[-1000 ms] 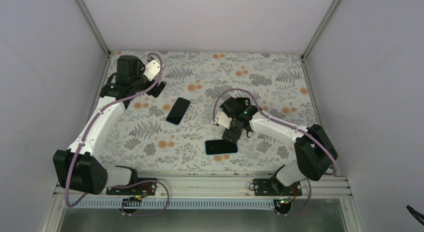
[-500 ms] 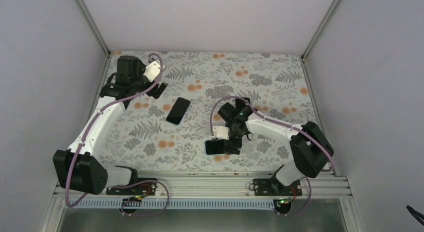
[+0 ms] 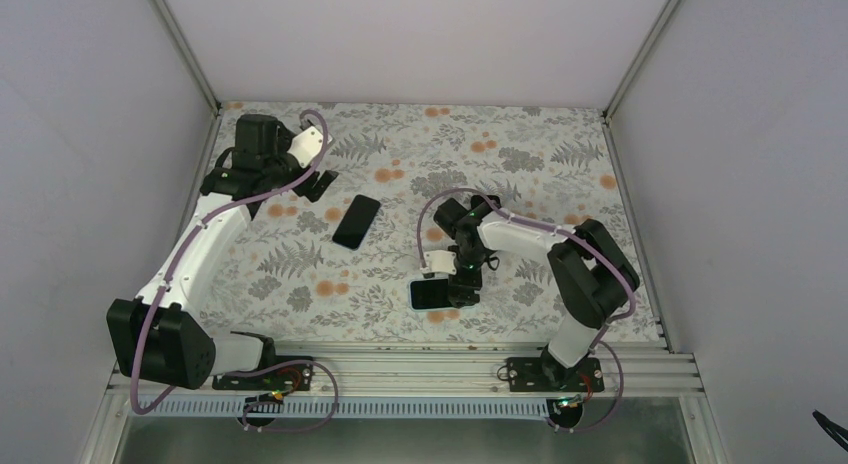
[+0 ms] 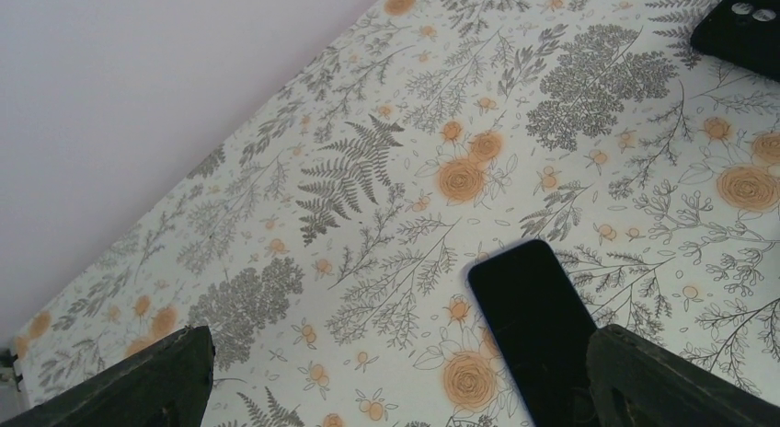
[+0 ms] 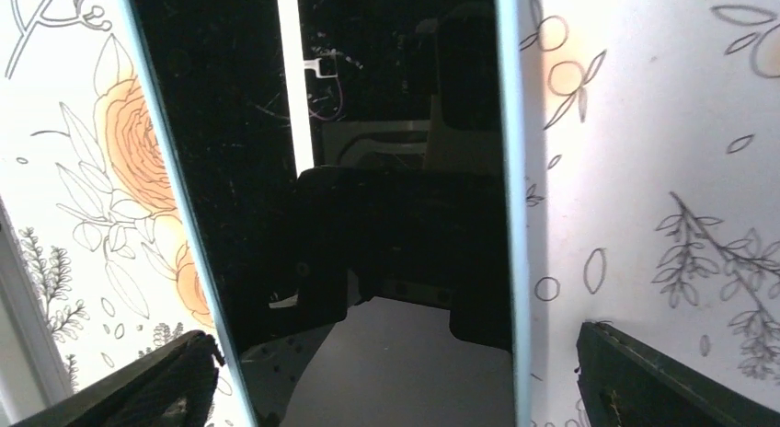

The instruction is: Take the phone out of the phone case

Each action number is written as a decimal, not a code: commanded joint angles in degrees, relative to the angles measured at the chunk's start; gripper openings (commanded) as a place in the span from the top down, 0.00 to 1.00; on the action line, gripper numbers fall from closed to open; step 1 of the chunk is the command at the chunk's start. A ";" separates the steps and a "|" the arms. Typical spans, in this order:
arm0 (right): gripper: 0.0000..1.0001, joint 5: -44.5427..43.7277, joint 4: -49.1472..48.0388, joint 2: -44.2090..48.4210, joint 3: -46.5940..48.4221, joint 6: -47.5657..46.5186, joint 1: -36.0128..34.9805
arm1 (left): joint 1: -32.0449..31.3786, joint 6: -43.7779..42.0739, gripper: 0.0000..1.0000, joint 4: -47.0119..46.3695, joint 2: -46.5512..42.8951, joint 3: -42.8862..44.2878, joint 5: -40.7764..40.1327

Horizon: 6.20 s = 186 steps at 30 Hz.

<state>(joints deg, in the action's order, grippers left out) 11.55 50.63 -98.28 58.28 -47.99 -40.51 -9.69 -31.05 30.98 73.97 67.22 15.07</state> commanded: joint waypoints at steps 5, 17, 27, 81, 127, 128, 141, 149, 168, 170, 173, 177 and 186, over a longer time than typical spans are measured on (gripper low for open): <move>0.00 -3.93 -1.96 2.23 -6.28 1.93 -2.80 | 0.50 0.14 0.00 -0.05 -0.30 0.01 4.05; 0.21 -11.39 -15.08 4.00 -14.90 5.28 -6.46 | 0.53 0.62 0.00 9.02 6.24 7.75 9.19; 0.43 -14.31 -21.58 16.08 -12.11 7.36 -6.55 | 0.44 0.85 0.00 32.15 18.51 21.58 29.42; 0.03 14.21 -1.73 12.85 18.43 3.07 7.48 | -10.67 -12.15 0.98 46.76 22.98 29.29 28.14; 0.28 21.15 17.15 3.88 27.16 -8.72 12.58 | -22.91 -9.45 0.98 45.64 20.87 31.47 16.54; 0.28 21.29 16.99 4.39 27.07 -8.52 12.51 | -22.91 -9.40 0.98 45.58 21.20 31.49 16.90; 0.33 22.36 17.93 3.46 28.03 -8.71 12.16 | -23.39 -9.00 0.98 46.10 22.26 33.04 18.14; 0.35 22.78 18.19 -0.03 30.05 -8.95 12.17 | -24.92 -8.92 0.98 46.16 22.68 32.77 19.01; 0.43 20.47 17.83 -4.64 34.45 -10.22 13.69 | -29.16 -11.22 0.98 46.80 21.13 29.88 24.50; 0.43 20.37 18.09 -5.41 36.16 -10.16 13.78 | -29.98 -11.37 0.98 46.80 20.97 29.42 25.19; 0.44 19.64 17.71 -6.02 37.60 -10.18 13.92 | -30.83 -11.70 0.98 46.80 20.52 28.75 25.57; 0.46 19.11 17.22 -6.66 38.71 -10.72 14.76 | -31.39 -12.42 0.98 46.89 19.71 28.30 27.26; 0.47 17.81 16.28 -8.22 39.85 -11.34 16.00 | -33.65 -13.59 0.98 46.95 18.61 26.49 29.61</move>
<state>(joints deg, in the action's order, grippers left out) 29.67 79.24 -104.51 94.45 -60.23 -26.41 -37.67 -39.81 71.18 95.33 95.13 28.75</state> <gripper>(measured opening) 0.530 0.112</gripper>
